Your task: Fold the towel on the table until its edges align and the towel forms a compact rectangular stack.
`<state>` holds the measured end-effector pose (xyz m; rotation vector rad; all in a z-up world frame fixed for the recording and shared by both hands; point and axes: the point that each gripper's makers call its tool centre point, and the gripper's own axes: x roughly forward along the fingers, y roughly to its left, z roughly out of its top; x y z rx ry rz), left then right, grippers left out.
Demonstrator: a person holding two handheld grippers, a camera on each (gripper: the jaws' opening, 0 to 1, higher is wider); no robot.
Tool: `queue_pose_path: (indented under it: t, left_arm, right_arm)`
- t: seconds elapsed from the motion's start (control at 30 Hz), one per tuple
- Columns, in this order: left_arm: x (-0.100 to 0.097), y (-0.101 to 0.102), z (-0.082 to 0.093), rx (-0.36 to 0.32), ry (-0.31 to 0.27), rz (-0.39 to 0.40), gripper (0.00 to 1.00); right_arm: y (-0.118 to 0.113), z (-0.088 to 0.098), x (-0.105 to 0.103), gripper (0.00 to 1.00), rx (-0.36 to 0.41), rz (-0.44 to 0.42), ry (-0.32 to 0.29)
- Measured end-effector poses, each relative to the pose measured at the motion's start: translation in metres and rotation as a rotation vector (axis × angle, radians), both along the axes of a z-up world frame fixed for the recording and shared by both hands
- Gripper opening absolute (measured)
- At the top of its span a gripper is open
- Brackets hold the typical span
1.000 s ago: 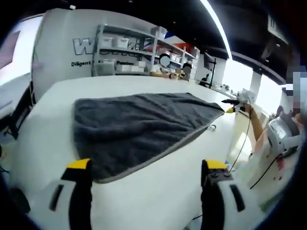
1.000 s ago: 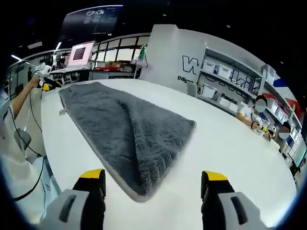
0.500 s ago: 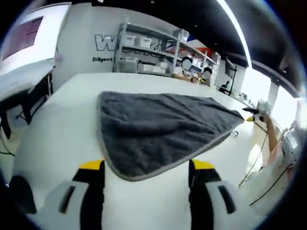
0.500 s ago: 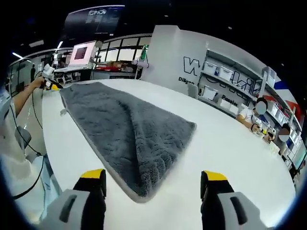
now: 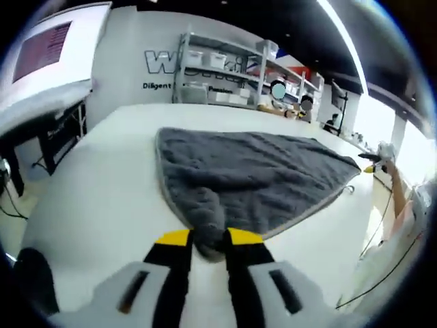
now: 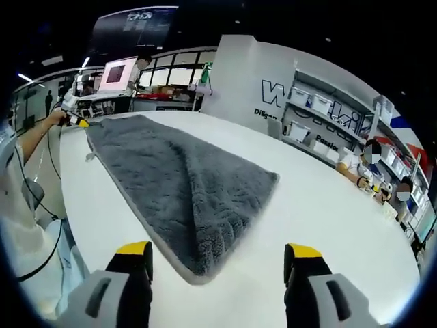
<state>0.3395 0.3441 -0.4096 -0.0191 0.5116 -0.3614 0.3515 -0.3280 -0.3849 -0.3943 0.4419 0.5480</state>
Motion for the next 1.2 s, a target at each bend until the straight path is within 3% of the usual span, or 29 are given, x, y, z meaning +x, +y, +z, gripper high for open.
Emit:
queue_pose_path:
  t: [0.13,0.47,0.87,1.07,1.2]
  left_arm:
    - [-0.003,-0.003,0.000,0.002,0.003,-0.015,0.11]
    - [-0.033,-0.004,0.002,0.034,0.038,-0.032,0.11]
    - [-0.055,0.014,0.003,0.045,0.057,0.013,0.11]
    - [-0.055,0.018,0.006,0.053,0.033,0.026,0.25]
    - [-0.051,0.014,0.018,0.023,-0.019,0.018,0.34]
  right_arm:
    - [0.001,0.000,0.000,0.82,-0.001,0.004,0.000]
    - [0.002,-0.006,0.000,0.81,-0.010,0.013,0.014]
    - [0.004,-0.009,-0.002,0.80,-0.011,0.024,0.019]
    - [0.002,-0.009,-0.003,0.80,-0.009,0.020,0.019]
    - [0.004,-0.009,-0.003,0.80,-0.008,0.024,0.017]
